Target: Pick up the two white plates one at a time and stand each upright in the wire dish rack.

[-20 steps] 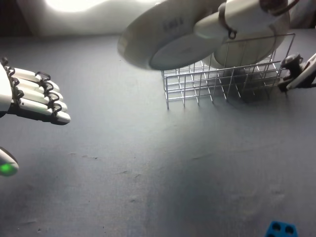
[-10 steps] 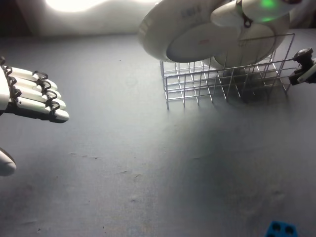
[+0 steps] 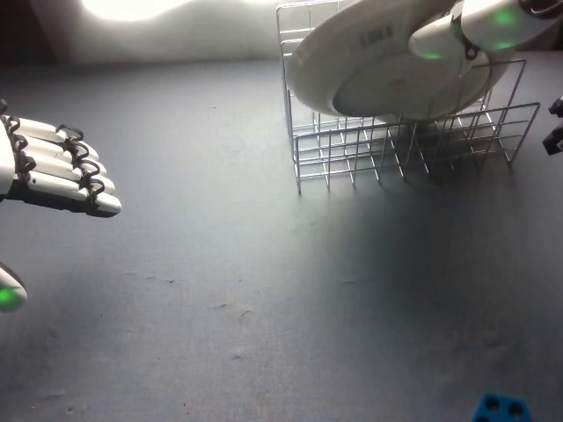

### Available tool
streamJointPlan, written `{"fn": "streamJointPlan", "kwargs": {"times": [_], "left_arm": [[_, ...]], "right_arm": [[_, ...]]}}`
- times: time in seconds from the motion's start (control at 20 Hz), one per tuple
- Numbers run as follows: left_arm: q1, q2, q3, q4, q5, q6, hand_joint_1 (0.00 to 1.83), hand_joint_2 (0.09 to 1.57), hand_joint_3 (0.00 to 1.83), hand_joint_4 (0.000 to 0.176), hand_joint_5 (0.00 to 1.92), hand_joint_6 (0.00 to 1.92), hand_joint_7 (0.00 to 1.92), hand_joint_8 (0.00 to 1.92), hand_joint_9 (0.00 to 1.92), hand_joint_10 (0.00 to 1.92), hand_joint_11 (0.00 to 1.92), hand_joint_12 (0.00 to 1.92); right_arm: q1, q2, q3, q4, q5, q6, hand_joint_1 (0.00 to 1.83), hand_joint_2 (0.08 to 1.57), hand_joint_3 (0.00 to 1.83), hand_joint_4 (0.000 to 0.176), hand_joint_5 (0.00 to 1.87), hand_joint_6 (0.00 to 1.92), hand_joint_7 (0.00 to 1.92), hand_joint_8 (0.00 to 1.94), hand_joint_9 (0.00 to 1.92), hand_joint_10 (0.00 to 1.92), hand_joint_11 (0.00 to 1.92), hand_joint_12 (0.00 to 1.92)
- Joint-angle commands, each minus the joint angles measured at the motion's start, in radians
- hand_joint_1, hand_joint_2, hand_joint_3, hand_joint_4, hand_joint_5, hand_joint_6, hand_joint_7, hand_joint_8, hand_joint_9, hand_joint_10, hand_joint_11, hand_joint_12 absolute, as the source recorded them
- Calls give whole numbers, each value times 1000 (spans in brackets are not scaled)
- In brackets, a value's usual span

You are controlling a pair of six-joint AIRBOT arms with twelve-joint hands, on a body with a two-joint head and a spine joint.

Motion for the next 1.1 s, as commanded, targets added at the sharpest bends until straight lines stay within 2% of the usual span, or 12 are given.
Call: {"fn": "streamJointPlan", "kwargs": {"times": [0.0, 0.15, 0.3, 0.4, 0.5, 0.65, 1.05], "left_arm": [[-12, 7, 5, -61, -15, -3, 0, 1070, 0, 0, 139, 2, 130, 5, 103, 5, 0, 207], [-16, 6, 4, -60, -17, -3, 0, 1066, 0, 0, 146, 4, 133, 3, 100, 1, 0, 231], [-25, 3, 4, -48, -17, -3, 0, 1064, 0, 0, 126, 0, 107, 0, 77, 1, 0, 118], [-29, 3, 2, -47, -17, -3, 0, 1063, 0, 0, 135, 1, 129, 3, 97, 4, 0, 200], [-32, 1, 2, -47, -22, -3, 0, 1057, 0, 0, 131, 1, 120, 1, 86, 1, 0, 128], [-31, 1, 0, -47, -24, -3, 0, 1068, 2, 0, 154, 1, 150, 0, 117, 1, 0, 203], [-35, 0, -4, -37, -30, -3, 0, 1045, 0, 0, 117, 0, 123, 0, 91, 0, 0, 106]], "right_arm": [[15, 0, 10, -21, 40, 18, 1374, 1113, 0, 0, 893, 1115, 1007, 910, 934, 1132, 739, 1208], [11, -26, 49, -21, 32, 14, 1375, 1107, 0, 0, 918, 1094, 1020, 893, 930, 1119, 754, 1213], [6, -51, 91, -21, 23, 9, 1374, 1111, 0, 0, 917, 1099, 1013, 902, 921, 1131, 746, 1207], [2, -68, 114, -21, 20, -1, 1377, 1101, 0, 0, 937, 1070, 1037, 870, 933, 1103, 758, 1205], [-1, -75, 122, -22, 20, -3, 1375, 1103, 1, 0, 950, 1058, 1020, 884, 920, 1127, 762, 1219], [-1, -88, 140, -22, 19, -3, 1375, 1110, 0, 0, 918, 1092, 1011, 910, 923, 1136, 733, 1216], [-35, -102, 153, -40, 30, -9, 1378, 1093, 0, 0, 962, 1044, 1046, 842, 958, 1064, 796, 1150]]}}
